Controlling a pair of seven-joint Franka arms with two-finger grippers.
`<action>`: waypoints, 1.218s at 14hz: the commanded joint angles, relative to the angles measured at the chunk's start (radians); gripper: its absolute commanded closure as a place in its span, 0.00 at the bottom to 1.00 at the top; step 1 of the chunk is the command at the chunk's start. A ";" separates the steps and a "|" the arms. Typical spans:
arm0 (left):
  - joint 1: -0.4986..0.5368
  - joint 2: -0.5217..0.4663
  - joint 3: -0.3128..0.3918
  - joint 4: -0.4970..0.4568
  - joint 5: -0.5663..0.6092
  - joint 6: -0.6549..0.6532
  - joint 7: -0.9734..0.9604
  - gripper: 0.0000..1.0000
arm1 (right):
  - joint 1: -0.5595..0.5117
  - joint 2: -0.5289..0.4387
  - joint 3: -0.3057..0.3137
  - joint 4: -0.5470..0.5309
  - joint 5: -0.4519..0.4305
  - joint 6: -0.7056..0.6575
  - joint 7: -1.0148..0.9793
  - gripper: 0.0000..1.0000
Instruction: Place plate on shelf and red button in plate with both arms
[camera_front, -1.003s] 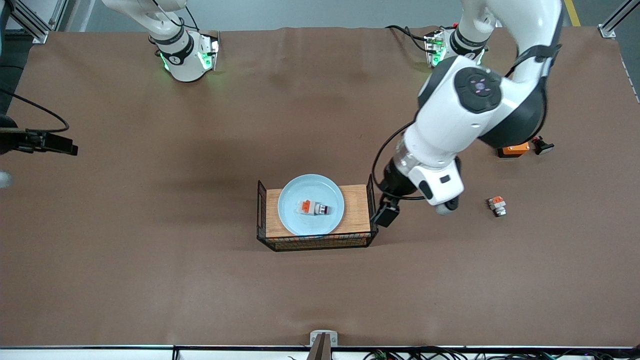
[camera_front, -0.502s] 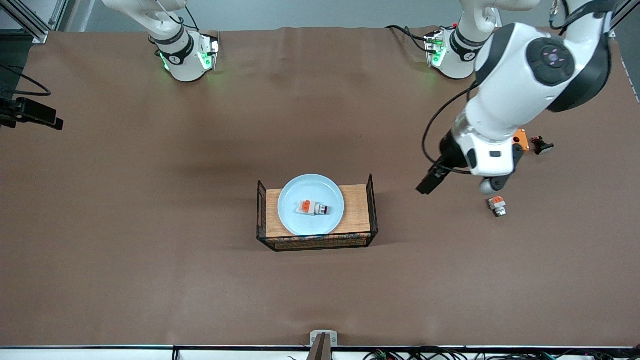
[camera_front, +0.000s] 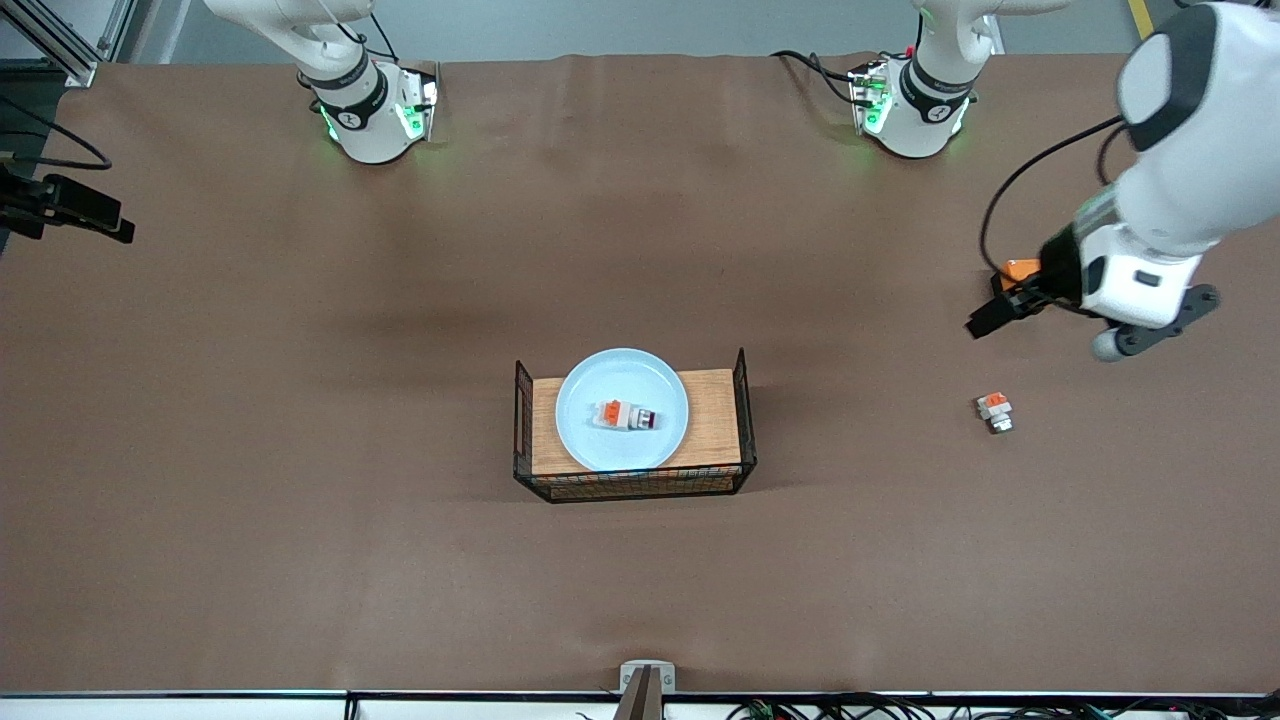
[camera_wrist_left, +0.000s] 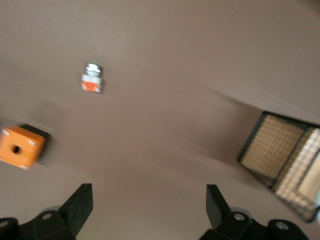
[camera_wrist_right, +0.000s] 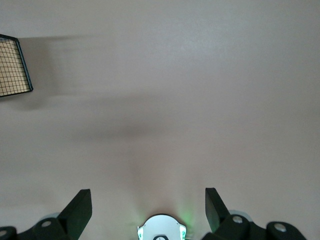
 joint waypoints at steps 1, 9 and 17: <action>0.050 -0.048 -0.009 -0.024 -0.011 -0.019 0.158 0.01 | -0.006 -0.117 0.008 -0.143 0.013 0.068 -0.003 0.00; 0.119 -0.015 0.000 0.105 -0.002 -0.016 0.359 0.01 | -0.005 -0.131 0.003 -0.149 0.013 0.071 -0.001 0.00; 0.093 0.024 0.003 0.189 0.040 -0.005 0.387 0.01 | 0.017 -0.194 -0.029 -0.238 0.012 0.149 0.017 0.00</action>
